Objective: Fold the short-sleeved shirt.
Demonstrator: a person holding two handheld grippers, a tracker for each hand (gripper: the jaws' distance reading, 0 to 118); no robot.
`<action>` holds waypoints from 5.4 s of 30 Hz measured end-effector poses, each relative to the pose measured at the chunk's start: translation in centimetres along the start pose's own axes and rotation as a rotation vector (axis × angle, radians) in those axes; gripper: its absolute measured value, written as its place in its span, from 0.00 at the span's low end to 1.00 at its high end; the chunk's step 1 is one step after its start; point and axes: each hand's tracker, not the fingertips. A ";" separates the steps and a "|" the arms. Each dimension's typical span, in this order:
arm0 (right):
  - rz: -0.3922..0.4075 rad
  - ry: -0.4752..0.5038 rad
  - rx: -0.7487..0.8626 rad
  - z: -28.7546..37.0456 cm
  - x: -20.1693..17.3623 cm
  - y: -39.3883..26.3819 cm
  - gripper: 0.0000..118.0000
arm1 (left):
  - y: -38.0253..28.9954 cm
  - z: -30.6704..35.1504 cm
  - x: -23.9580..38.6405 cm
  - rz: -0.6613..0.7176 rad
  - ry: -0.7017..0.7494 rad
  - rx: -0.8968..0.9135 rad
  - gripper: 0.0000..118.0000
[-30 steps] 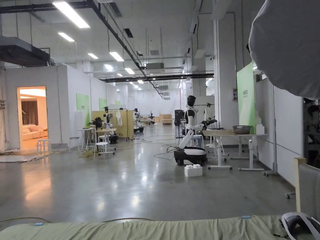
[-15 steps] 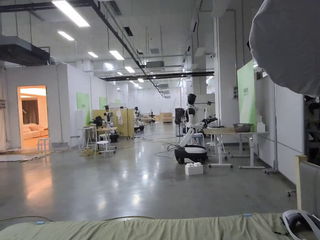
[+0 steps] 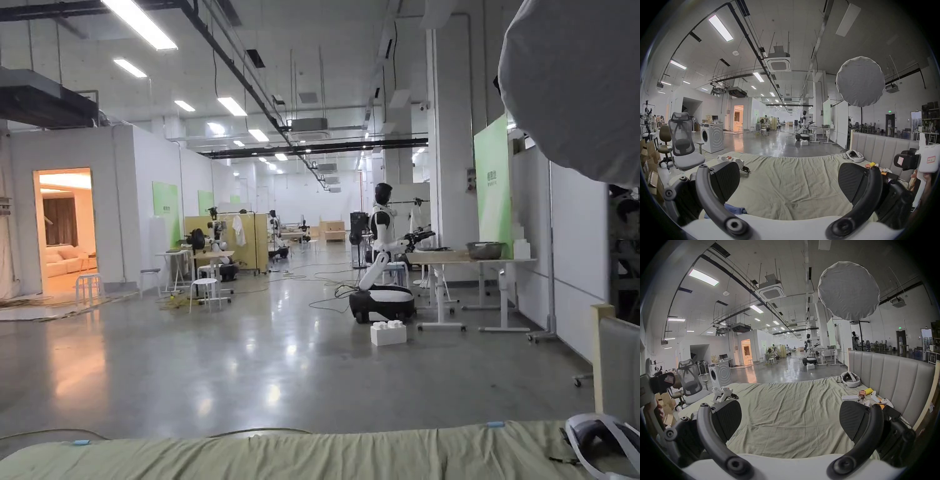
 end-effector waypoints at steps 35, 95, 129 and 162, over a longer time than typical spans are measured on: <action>-0.365 -0.076 -0.377 -2.8 2.7 1.4 1.00 | 0.7 -0.3 0.1 0.054 -0.035 -0.038 1.00; 0.053 -0.059 0.095 0.7 -3.2 1.7 1.00 | 0.8 1.1 1.1 0.019 -0.095 0.017 1.00; 0.132 -0.081 -0.006 2.5 -3.2 -1.2 1.00 | 0.9 3.8 1.6 0.019 -0.107 0.015 1.00; -0.140 -0.092 -0.295 -2.1 -3.3 -0.9 1.00 | 1.2 -0.3 1.2 0.081 -0.164 -0.076 1.00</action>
